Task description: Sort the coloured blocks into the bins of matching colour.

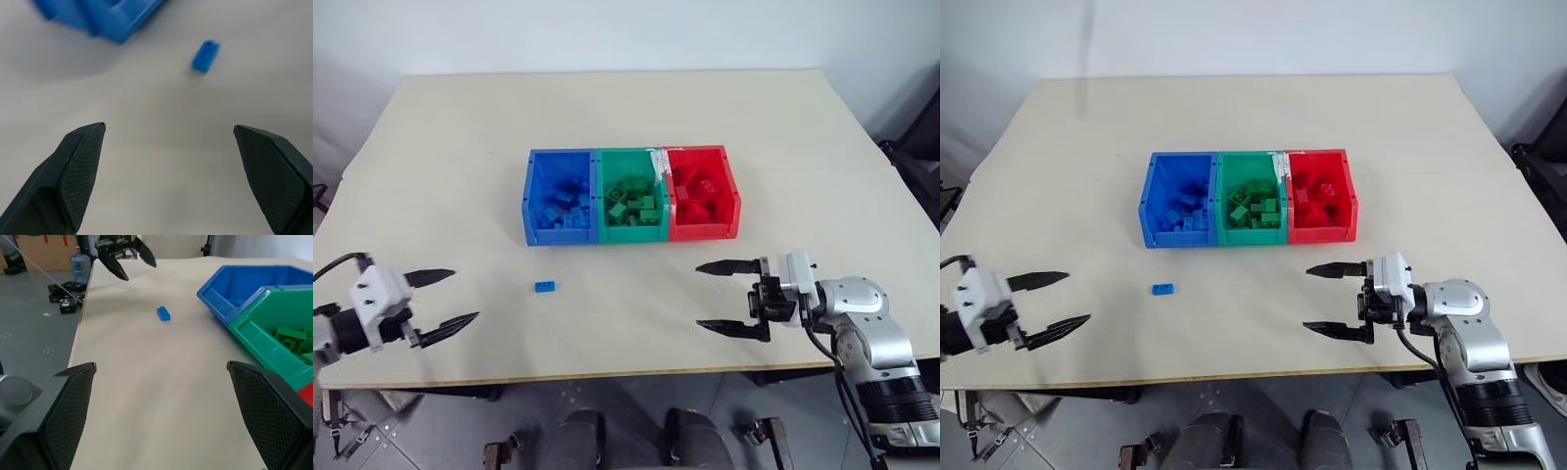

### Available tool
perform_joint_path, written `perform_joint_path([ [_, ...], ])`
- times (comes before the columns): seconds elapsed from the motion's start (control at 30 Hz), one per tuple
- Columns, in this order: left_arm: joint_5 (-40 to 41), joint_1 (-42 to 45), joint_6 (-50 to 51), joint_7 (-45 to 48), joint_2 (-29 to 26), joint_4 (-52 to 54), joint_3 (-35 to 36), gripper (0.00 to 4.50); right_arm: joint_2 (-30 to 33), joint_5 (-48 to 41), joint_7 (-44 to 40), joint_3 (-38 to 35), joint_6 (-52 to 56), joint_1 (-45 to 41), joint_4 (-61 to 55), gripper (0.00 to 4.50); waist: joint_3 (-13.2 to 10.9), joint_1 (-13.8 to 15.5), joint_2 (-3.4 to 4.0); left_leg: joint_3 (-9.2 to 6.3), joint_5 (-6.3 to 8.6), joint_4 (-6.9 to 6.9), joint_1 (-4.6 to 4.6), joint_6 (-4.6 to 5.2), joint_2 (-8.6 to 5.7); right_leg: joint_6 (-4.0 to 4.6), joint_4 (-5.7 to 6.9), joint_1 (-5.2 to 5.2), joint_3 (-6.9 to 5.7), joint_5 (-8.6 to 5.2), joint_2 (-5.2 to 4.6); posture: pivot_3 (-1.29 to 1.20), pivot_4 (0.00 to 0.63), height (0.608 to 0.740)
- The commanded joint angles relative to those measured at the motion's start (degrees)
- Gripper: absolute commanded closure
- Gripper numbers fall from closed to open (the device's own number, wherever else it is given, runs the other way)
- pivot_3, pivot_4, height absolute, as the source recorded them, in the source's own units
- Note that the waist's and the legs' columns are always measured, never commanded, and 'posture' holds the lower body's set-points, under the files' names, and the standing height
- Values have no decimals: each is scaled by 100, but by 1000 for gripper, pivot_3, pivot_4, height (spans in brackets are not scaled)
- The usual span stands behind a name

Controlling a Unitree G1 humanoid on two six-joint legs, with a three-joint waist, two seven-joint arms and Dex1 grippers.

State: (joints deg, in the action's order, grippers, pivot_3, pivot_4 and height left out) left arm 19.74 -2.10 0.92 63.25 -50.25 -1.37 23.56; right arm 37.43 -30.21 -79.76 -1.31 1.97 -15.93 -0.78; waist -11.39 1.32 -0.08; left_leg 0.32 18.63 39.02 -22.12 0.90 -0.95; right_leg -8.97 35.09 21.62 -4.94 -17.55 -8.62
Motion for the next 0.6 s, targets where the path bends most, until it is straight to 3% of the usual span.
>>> perform_joint_path([
  [0.03, -153, 393, 508, -157, -36, 459, -674, 32, 215, -60, -16, -116, 159, 53, -281, 0, -1, -6, 1, 1, 0, 0, -1, 0, -1, 0, 1, 0, 0, 0, 0, 0, 150, 740],
  [0.4, -1188, 1955, 1479, -618, 156, 13, -2411, 32, 432, -167, 382, -334, 614, 461, -943, 0, -1, 15, 1, 13, 0, 3, -1, 0, -19, 0, 9, 6, 1, 0, 7, 0, 150, 740],
  [0.6, -1301, 2283, 1684, -501, 155, -179, -2726, 1799, 415, -181, 659, -441, 695, 661, -1231, 0, 0, 16, 2, 14, -1, 7, 2, 0, -22, 0, 12, 3, 4, 0, 6, 0, 150, 740],
])
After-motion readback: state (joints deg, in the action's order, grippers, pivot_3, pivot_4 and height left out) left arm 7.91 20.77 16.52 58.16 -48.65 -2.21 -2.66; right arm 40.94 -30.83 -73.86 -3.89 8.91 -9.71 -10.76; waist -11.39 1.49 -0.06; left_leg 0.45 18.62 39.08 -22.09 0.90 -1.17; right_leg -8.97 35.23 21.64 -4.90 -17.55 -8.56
